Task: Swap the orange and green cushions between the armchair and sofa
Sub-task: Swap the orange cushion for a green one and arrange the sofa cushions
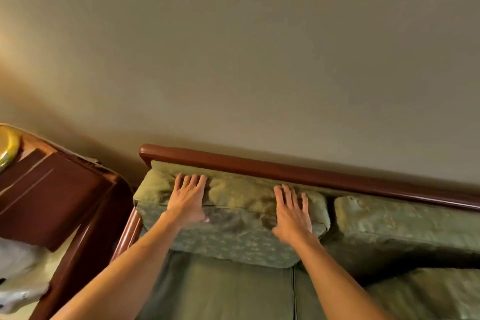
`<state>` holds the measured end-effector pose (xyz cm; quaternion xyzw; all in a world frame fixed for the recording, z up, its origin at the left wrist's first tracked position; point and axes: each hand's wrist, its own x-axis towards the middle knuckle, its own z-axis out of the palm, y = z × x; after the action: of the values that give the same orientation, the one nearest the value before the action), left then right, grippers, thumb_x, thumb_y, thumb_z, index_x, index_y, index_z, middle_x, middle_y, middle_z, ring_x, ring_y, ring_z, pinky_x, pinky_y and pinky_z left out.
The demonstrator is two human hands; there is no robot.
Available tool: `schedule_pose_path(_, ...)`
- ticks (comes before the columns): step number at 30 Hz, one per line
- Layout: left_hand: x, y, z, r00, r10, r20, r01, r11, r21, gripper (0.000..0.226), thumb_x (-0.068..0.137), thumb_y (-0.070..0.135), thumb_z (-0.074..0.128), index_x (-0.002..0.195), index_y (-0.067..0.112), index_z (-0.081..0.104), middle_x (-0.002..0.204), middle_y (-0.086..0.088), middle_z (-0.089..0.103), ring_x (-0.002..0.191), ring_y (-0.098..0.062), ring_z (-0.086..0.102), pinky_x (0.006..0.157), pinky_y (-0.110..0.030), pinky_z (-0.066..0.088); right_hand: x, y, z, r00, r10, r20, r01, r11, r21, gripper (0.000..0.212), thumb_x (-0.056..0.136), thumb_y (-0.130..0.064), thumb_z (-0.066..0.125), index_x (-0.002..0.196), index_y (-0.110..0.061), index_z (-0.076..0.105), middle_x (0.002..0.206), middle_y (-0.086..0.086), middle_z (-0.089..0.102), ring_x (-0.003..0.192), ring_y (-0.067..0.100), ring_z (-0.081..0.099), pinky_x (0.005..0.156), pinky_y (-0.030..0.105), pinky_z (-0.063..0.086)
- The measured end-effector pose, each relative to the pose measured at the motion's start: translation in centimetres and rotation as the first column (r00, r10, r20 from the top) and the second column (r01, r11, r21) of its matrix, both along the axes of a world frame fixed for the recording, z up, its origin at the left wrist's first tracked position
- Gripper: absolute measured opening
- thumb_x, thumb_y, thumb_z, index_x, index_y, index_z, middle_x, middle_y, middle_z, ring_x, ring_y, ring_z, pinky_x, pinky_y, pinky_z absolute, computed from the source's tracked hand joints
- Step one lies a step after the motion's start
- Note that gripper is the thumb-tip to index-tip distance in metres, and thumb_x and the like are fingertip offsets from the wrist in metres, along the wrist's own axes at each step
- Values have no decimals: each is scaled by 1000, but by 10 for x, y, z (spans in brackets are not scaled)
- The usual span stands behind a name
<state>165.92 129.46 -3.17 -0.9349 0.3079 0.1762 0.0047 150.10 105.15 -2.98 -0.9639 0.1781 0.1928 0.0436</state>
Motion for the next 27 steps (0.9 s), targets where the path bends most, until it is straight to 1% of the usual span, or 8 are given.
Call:
schedule_pose_path(2, 19, -8, -12, 1000, -7, -11, 7, 1000, 10, 138, 46, 69, 86, 154, 18, 15, 146, -5, 35, 139, -30, 29, 122, -48, 9, 13, -2, -12, 999, -21, -38, 19, 998, -51, 112, 80, -33, 77, 155, -17, -5, 163, 16, -4, 151, 33, 0, 119, 55, 0)
schedule_pose_path(6, 29, -6, -26, 999, -30, 22, 30, 999, -11, 138, 41, 71, 85, 151, 18, 19, 141, -6, 37, 134, -30, 32, 120, -48, 14, 26, 6, -21, 992, -48, -114, 33, 991, -131, 109, 84, -35, 74, 155, -16, -7, 161, 22, -10, 150, 40, -3, 117, 60, 1)
schedule_pose_path(10, 31, -9, -24, 999, -34, 17, 35, 999, -20, 135, 37, 72, 86, 146, 19, 26, 137, -5, 39, 130, -30, 35, 118, -48, 16, 33, 8, -18, 991, -56, -125, 37, 987, -154, 108, 83, -35, 74, 155, -15, -4, 161, 25, -8, 149, 43, -3, 116, 62, 4)
schedule_pose_path(12, 30, -9, -17, 1000, -31, -4, 31, 999, 7, 138, 39, 70, 87, 149, 18, 22, 142, -6, 37, 134, -31, 32, 119, -48, 14, 30, 10, -13, 992, -53, -118, 35, 988, -153, 109, 82, -34, 75, 155, -15, -4, 161, 24, -7, 149, 42, -2, 117, 62, 4)
schedule_pose_path(16, 17, -14, 11, 994, 23, -108, -9, 992, 128, 145, 48, 66, 88, 156, 18, 3, 157, -12, 20, 147, -35, 13, 122, -52, 1, 12, 1, 6, 992, -5, -123, -2, 998, -61, 112, 82, -38, 75, 156, -20, -8, 164, 15, -6, 151, 35, -4, 117, 64, 4)
schedule_pose_path(20, 8, 2, 54, 924, 275, -265, -255, 961, 109, 147, 50, 76, 82, 157, 34, -9, 165, -11, -18, 149, -36, -22, 117, -59, -13, -37, -48, 31, 970, -147, -194, 156, 987, 34, 102, 91, -53, 60, 154, -32, -18, 164, 0, -20, 150, 29, -16, 114, 67, 6)
schedule_pose_path(24, -20, 36, 103, 875, 370, -312, -377, 925, 40, 144, 47, 92, 65, 156, 40, -14, 163, -6, -26, 148, -34, -25, 116, -64, -11, -108, -99, 54, 956, -119, -270, 109, 993, -50, 77, 100, -49, 44, 158, -21, 3, 163, 2, -21, 149, 29, -22, 117, 65, -1)
schedule_pose_path(27, -67, 30, 123, 884, 352, -307, -381, 924, -37, 143, 43, 101, 53, 156, 42, -11, 163, -2, -25, 149, -32, -24, 116, -66, -10, -145, -107, 75, 983, -161, -94, 169, 982, 83, 78, 100, -51, 42, 158, -22, -1, 165, 6, -14, 150, 28, -19, 120, 57, -4)
